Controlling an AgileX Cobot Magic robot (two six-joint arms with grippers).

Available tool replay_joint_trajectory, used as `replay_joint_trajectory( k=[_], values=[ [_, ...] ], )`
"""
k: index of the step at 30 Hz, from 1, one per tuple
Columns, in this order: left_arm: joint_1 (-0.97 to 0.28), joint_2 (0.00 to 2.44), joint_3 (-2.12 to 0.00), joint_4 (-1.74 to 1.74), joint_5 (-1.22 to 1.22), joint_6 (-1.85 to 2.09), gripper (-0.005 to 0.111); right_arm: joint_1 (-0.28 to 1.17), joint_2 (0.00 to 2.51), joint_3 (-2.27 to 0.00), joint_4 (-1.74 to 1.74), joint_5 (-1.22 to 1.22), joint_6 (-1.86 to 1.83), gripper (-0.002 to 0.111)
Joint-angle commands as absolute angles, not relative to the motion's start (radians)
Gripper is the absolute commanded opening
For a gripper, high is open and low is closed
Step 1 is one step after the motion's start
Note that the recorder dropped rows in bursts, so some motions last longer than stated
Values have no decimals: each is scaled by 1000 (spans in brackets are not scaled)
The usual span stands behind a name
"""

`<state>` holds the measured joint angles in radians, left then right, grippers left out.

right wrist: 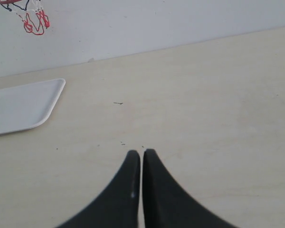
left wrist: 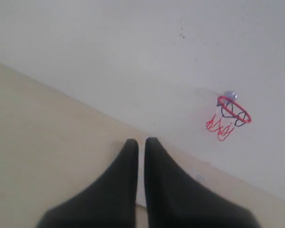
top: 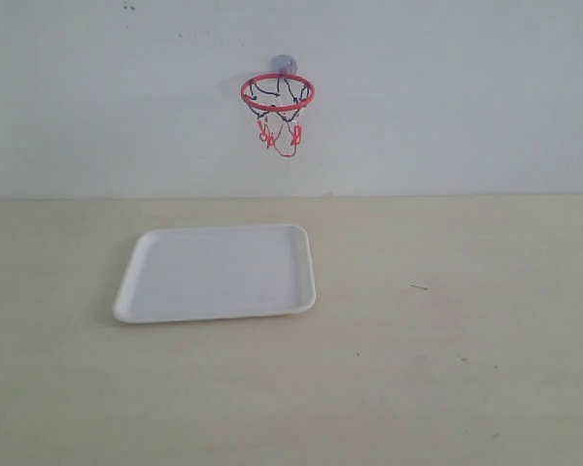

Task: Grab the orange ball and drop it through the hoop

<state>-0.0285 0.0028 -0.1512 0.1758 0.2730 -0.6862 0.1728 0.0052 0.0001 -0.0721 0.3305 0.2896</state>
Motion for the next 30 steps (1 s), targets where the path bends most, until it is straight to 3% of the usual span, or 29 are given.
replay_joint_trajectory(
  k=[1, 11, 18, 22, 30],
  values=[
    [-21, 0, -16, 159, 162, -629, 4, 170, 0, 0, -79, 322, 285, 1],
    [-21, 0, 0, -11, 220, 39, 4, 170, 0, 0, -79, 322, 285, 1],
    [-20, 0, 0, 0, 303, 7, 4, 170, 0, 0, -79, 322, 287, 1],
    [-20, 0, 0, 158, 303, -288, 4, 170, 0, 0, -79, 322, 287, 1],
    [-20, 0, 0, 153, 303, -303, 4, 170, 0, 0, -79, 322, 287, 1]
  ],
)
